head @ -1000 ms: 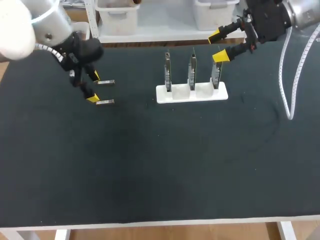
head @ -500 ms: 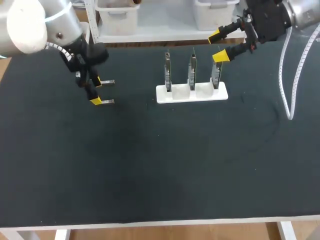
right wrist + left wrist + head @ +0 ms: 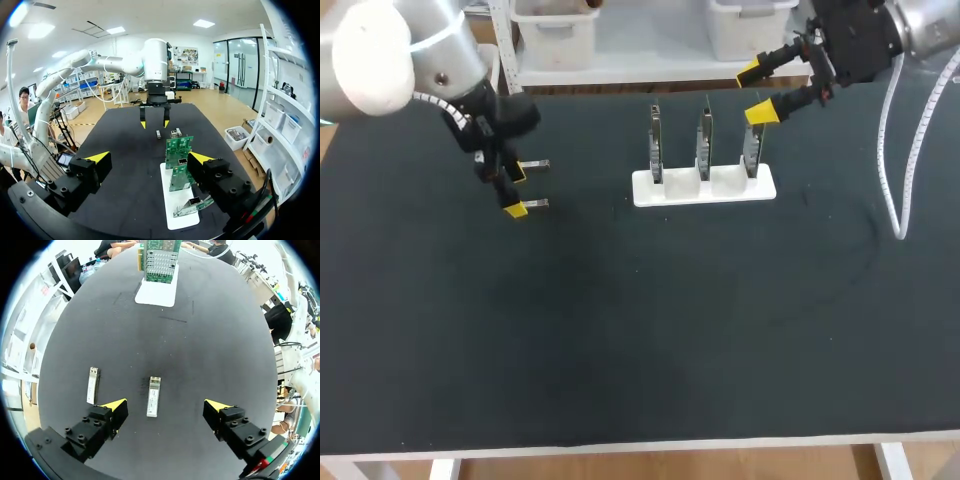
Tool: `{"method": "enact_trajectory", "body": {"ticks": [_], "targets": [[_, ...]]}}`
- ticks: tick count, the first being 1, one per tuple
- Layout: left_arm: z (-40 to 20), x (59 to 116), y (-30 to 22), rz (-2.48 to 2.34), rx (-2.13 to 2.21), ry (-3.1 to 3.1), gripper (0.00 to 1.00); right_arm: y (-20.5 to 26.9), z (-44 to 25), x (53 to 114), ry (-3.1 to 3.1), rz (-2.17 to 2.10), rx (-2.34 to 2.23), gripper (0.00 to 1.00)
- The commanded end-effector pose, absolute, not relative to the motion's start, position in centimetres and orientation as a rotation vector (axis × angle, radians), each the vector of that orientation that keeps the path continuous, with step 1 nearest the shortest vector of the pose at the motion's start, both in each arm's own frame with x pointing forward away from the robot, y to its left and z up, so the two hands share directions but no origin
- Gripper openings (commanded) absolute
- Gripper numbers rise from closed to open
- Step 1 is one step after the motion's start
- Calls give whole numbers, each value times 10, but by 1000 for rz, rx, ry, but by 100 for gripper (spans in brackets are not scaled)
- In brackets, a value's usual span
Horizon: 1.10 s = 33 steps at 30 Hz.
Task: Pick up the optical module with the left hand, and insert it into the network port with the right hand.
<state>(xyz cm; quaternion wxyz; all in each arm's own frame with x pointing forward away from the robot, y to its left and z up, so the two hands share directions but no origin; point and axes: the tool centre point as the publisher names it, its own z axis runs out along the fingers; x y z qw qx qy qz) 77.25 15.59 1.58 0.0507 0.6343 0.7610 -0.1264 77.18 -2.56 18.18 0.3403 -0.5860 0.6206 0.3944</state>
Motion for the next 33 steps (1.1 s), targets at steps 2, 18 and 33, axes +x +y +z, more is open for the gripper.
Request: {"method": "enact_trajectory", "body": {"ticks": [2, 18, 33], "targets": [[12, 768, 152, -389, 1930, 2308, 100, -26, 182, 770, 1617, 1022, -1523, 100], [10, 767, 150, -402, 1947, 2309, 100, -26, 182, 770, 1617, 1022, -1523, 100], [-1, 775, 145, -177, 2047, 2442, 100, -26, 182, 770, 1617, 1022, -1523, 100]]}}
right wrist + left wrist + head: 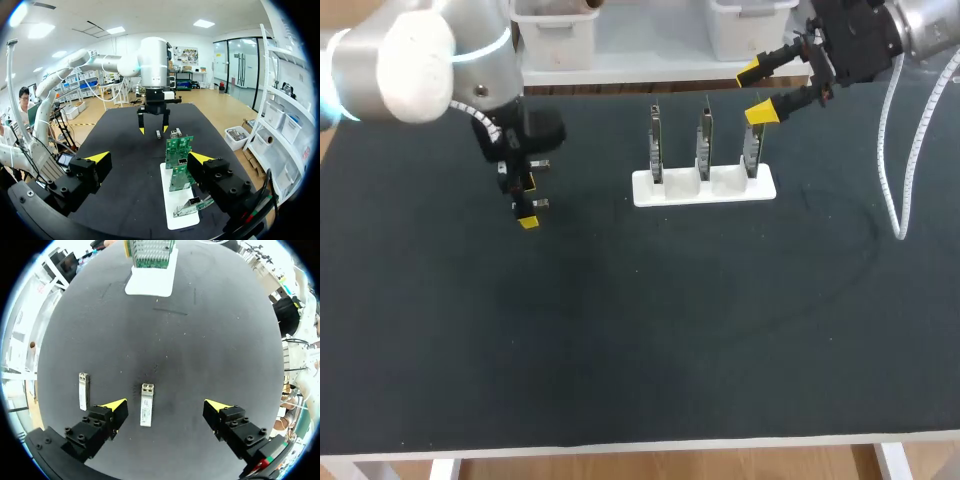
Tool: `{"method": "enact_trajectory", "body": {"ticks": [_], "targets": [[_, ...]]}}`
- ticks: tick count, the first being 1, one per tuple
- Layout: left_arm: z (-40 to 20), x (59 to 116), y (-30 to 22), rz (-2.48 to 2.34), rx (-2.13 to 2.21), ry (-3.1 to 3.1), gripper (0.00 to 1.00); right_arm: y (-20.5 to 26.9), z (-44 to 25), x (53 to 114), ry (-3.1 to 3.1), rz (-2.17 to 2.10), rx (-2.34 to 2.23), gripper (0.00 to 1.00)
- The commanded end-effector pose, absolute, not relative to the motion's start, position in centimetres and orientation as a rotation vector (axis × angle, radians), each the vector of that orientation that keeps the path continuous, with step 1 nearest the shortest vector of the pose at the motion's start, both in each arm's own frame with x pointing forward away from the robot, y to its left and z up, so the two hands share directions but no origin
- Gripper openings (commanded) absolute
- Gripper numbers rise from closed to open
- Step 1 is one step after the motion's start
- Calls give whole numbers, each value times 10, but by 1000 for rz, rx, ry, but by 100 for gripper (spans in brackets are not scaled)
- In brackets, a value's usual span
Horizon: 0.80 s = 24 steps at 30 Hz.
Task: Pick up the optical module with the left hand, and insert it into the network port with the right hand.
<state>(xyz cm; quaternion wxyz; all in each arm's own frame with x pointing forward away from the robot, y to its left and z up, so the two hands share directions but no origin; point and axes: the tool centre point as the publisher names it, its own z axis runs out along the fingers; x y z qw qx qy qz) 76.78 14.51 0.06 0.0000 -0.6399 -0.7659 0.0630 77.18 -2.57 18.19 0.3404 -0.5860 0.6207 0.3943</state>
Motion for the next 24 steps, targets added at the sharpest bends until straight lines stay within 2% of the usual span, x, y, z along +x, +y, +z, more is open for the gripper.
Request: {"method": "enact_trajectory", "body": {"ticks": [1, 24], "targets": [[-2, 774, 147, 168, -1977, -2367, 100, -26, 182, 770, 1617, 1022, -1523, 100], [-7, 782, 167, 76, -1931, -2369, 100, -26, 182, 770, 1617, 1022, -1523, 100]]}}
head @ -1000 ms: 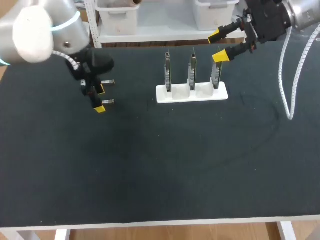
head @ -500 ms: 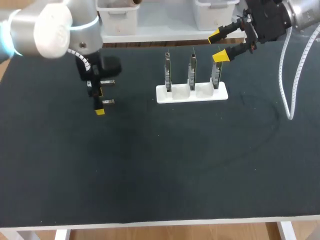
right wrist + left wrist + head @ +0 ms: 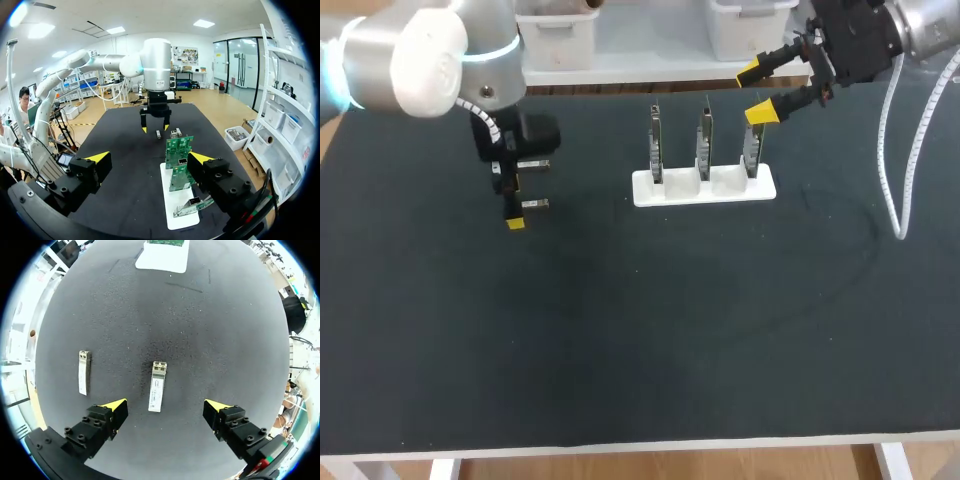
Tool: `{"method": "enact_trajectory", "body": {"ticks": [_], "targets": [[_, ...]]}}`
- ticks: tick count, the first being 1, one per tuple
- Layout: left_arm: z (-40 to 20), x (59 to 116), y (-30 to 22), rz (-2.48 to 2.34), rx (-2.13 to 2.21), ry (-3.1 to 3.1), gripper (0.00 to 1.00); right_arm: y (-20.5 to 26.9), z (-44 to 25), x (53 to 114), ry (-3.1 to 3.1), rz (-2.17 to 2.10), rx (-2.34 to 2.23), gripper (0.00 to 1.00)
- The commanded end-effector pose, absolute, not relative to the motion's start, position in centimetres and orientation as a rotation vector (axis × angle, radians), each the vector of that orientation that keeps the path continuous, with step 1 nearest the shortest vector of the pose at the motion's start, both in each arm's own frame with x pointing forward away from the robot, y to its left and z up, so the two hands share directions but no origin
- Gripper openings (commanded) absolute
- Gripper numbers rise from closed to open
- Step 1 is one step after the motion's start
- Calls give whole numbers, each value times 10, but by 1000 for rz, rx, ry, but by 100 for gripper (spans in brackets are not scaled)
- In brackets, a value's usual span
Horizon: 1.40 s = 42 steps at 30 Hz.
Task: Pick up the optical module with the left hand, and insert it into the network port with the right hand.
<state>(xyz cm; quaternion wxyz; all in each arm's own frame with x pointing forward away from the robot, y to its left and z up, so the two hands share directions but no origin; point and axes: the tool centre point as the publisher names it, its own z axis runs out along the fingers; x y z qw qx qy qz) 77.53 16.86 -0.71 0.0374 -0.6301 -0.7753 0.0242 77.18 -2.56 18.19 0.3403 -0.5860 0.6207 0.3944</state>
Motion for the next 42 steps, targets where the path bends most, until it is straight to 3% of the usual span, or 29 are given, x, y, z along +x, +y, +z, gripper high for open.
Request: {"method": "enact_trajectory", "body": {"ticks": [1, 42], "targets": [[-7, 783, 167, 76, -1933, -2370, 100, -26, 182, 770, 1617, 1022, -1523, 100], [-20, 798, 174, 134, -1953, -2331, 100, -26, 182, 770, 1617, 1022, -1523, 100]]}}
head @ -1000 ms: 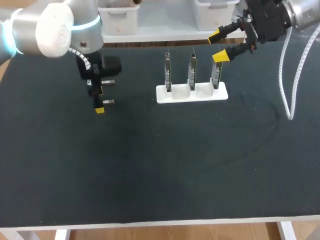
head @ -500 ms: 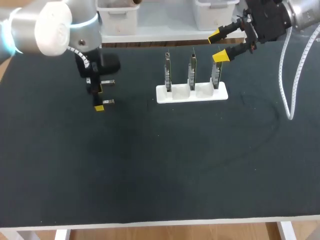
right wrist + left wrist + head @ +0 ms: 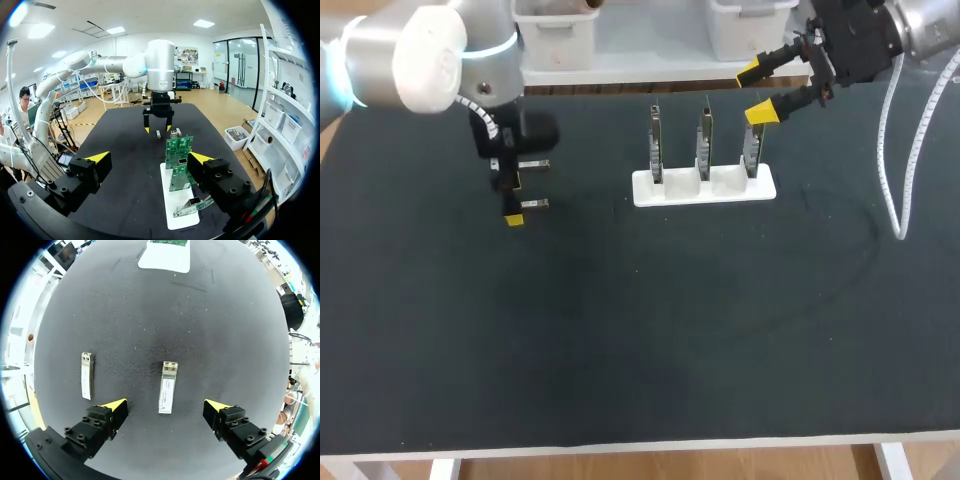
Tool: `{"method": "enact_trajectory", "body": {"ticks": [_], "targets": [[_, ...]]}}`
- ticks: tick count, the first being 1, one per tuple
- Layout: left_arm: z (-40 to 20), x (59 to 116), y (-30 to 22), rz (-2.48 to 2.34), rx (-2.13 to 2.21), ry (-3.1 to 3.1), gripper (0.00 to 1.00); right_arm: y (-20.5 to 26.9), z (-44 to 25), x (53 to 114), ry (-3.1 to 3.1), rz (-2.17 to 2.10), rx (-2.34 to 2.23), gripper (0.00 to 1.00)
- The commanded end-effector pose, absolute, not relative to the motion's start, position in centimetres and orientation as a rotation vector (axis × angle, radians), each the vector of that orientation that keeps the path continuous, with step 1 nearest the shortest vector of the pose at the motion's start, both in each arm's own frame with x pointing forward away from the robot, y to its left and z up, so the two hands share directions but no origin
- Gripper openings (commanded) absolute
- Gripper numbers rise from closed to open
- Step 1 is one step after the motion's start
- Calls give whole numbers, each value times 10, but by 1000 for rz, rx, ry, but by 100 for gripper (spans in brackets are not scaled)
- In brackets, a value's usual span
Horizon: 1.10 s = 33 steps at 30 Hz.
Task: Pick up the optical module with the left hand, and insert it into the network port with the right hand.
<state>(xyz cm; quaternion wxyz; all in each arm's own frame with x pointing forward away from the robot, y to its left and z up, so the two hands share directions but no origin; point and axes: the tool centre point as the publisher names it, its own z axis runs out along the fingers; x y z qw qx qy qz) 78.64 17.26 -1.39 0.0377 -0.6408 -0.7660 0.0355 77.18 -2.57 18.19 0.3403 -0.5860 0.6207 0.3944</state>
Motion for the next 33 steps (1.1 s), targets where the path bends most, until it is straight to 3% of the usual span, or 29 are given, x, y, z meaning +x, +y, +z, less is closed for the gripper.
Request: {"method": "enact_trajectory", "body": {"ticks": [1, 33], "targets": [[-21, 798, 174, 135, -1951, -2331, 100, -26, 182, 770, 1617, 1022, -1523, 100], [-21, 803, 176, 165, -1976, -2317, 100, -26, 182, 770, 1617, 1022, -1523, 100]]}}
